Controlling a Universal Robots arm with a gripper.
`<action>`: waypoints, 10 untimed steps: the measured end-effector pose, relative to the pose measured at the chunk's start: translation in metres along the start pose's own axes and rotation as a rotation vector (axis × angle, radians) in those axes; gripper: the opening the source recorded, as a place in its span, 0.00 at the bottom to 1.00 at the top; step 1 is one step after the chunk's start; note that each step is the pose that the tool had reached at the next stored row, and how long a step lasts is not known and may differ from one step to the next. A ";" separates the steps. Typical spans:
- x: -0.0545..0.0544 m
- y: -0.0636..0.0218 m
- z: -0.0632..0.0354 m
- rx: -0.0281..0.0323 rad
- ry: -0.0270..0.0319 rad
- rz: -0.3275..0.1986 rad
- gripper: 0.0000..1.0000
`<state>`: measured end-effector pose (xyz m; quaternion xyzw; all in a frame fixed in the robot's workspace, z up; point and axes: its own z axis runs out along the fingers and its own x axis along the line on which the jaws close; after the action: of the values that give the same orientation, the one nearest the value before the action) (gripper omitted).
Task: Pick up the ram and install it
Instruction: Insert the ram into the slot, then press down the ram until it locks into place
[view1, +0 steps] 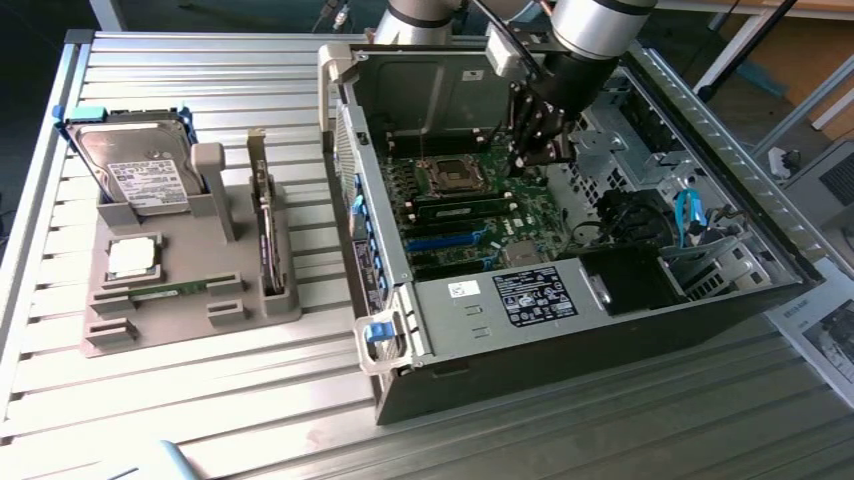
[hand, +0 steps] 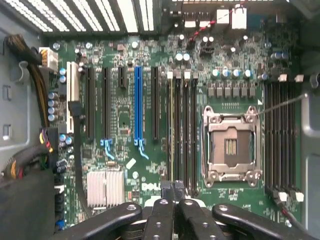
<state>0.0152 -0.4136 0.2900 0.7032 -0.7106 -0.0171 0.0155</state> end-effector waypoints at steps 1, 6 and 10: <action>0.000 -0.0031 -0.0001 0.0000 -0.0001 0.000 0.10; 0.000 -0.0072 -0.0003 0.0000 -0.0001 0.000 0.10; 0.000 -0.0072 0.0000 0.0000 -0.0001 0.000 0.10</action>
<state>0.0224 -0.4137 0.2897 0.7032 -0.7107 -0.0171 0.0155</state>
